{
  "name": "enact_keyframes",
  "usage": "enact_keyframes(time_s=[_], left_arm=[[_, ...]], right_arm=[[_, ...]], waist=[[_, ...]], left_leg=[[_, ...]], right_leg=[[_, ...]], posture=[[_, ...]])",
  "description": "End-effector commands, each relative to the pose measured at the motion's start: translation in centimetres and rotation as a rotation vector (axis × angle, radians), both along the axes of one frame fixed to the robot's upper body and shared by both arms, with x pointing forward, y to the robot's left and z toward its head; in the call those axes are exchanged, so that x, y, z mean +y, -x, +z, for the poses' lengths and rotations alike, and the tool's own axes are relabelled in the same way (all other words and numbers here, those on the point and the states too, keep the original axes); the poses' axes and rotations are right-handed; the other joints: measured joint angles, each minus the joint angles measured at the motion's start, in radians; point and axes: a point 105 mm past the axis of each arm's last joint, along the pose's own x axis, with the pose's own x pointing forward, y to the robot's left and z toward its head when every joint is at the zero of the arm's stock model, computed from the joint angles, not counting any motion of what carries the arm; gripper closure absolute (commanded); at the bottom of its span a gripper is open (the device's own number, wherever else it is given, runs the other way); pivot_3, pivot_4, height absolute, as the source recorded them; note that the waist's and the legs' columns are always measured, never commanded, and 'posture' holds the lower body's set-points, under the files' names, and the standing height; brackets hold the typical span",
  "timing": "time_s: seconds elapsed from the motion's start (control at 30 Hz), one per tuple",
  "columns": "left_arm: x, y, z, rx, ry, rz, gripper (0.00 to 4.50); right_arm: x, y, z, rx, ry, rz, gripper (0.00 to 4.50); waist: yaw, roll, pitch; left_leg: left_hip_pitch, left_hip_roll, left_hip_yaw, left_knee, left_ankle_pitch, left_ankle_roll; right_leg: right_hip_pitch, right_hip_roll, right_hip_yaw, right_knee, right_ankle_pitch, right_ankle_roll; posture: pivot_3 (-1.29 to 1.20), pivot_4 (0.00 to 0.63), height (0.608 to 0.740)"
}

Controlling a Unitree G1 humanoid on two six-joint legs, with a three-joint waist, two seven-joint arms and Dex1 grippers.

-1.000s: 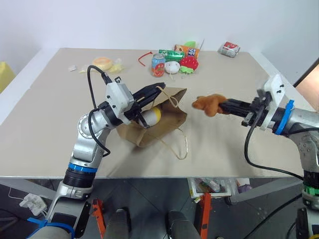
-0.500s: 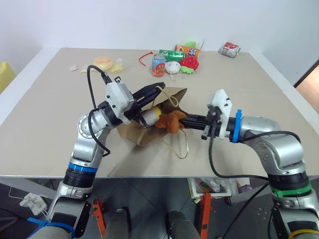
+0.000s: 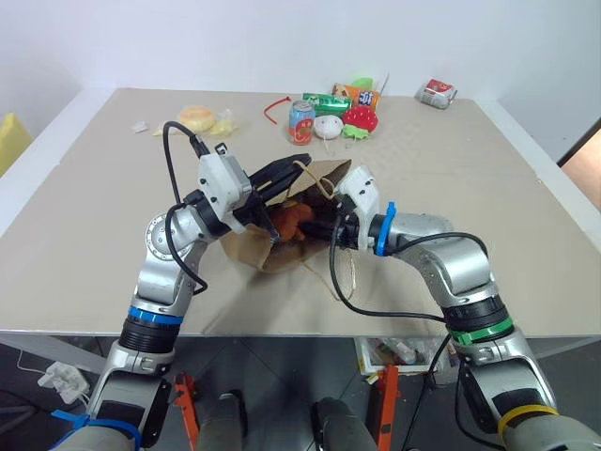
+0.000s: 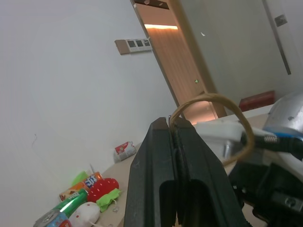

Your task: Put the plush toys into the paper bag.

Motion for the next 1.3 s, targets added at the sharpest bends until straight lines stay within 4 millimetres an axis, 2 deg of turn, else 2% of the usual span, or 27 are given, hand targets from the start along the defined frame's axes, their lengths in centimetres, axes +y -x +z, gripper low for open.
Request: enact_keyframes(time_s=[0.03, 0.13, 0.3, 0.47, 0.57, 0.63, 0.7, 0.77, 0.97, 1.13, 1.3], left_arm=[[0.0, 0.4, 1.3, -0.055, 0.015, -0.006, 4.50], [-0.1, 0.3, 1.3, -0.054, 0.017, -0.006, 4.50], [0.0, 0.2, 1.3, -0.051, 0.024, -0.004, 4.50], [0.0, 0.1, 1.4, -0.048, 0.032, -0.002, 4.50], [0.0, 0.1, 1.5, -0.050, 0.036, -0.002, 4.50], [0.1, 0.1, 1.5, -0.050, 0.036, 0.000, 4.50], [0.2, 0.1, 1.4, -0.050, 0.035, 0.001, 4.50], [0.3, 0.1, 1.4, -0.050, 0.034, 0.004, 4.50], [0.3, 0.1, 1.4, -0.051, 0.038, 0.006, 4.50], [0.3, 0.1, 1.4, -0.054, 0.038, 0.005, 4.50], [0.3, 0.2, 1.6, -0.058, 0.038, 0.009, 4.50]], right_arm=[[-0.7, 0.5, 2.3, -0.035, -0.056, 0.022, 1.26], [-1.6, 0.8, 2.9, -0.042, -0.075, 0.025, 1.26], [-3.4, 3.1, 4.6, -0.054, -0.154, 0.102, 1.26], [-4.3, 3.5, 5.1, -0.062, -0.181, 0.088, 1.26], [-6.1, 4.2, 5.8, -0.082, -0.217, 0.081, 1.26], [-7.3, 4.6, 4.5, -0.051, -0.164, 0.058, 1.26], [-8.1, 5.3, 1.9, 0.020, -0.065, 0.041, 1.26], [-8.3, 6.1, 0.1, 0.083, -0.024, 0.041, 1.26], [-7.6, 7.2, -2.2, 0.167, -0.010, 0.042, 1.26], [-6.6, 6.7, -3.5, 0.203, -0.023, 0.033, 1.26], [-6.5, 6.2, -4.7, 0.220, 0.004, 0.018, 1.26]], waist=[[0.000, 0.000, 0.000], [0.000, 0.000, 0.000], [0.001, 0.000, 0.000], [-0.001, 0.000, 0.000], [0.000, 0.000, 0.000], [0.002, 0.000, 0.000], [0.008, 0.000, 0.000], [0.010, 0.000, 0.000], [0.001, 0.000, 0.000], [0.000, 0.000, 0.000], [0.000, 0.000, 0.000]], left_leg=[[0.000, 0.000, 0.000, 0.000, 0.000, 0.000], [0.000, 0.000, 0.000, 0.000, 0.000, 0.000], [0.000, 0.000, 0.000, 0.000, 0.000, 0.000], [0.000, 0.001, 0.000, 0.000, 0.000, 0.000], [0.000, 0.001, 0.000, 0.000, 0.000, 0.000], [0.000, 0.001, 0.000, 0.000, 0.000, 0.000], [0.000, 0.000, 0.000, 0.001, 0.000, 0.000], [0.000, 0.000, 0.000, 0.001, 0.000, 0.000], [0.000, 0.000, 0.000, 0.001, 0.000, 0.000], [0.001, 0.000, 0.000, 0.001, 0.000, 0.000], [0.001, 0.000, 0.000, 0.002, 0.000, 0.000]], right_leg=[[0.000, 0.000, 0.000, 0.000, 0.000, 0.000], [0.000, 0.000, 0.000, 0.000, 0.000, 0.000], [0.000, 0.000, 0.000, 0.000, 0.000, 0.000], [0.000, 0.000, 0.000, 0.000, -0.001, 0.000], [0.000, 0.001, 0.000, 0.000, -0.001, -0.001], [0.000, 0.001, 0.000, 0.000, -0.001, -0.002], [0.001, 0.000, 0.000, 0.000, -0.001, -0.001], [0.001, -0.001, 0.000, 0.000, -0.002, -0.002], [0.000, -0.001, 0.000, 0.000, -0.003, -0.003], [0.001, -0.001, 0.000, 0.000, -0.002, -0.003], [0.001, -0.001, 0.000, 0.000, -0.001, -0.003]], posture=[[0.00, 0.150, 0.740], [0.00, 0.150, 0.740], [0.00, 0.150, 0.740], [0.00, 0.150, 0.740], [0.00, 0.150, 0.740], [0.00, 0.150, 0.740], [0.00, 0.150, 0.740], [0.00, 0.150, 0.740], [0.00, 0.150, 0.740], [0.00, 0.150, 0.740], [0.00, 0.150, 0.740]])
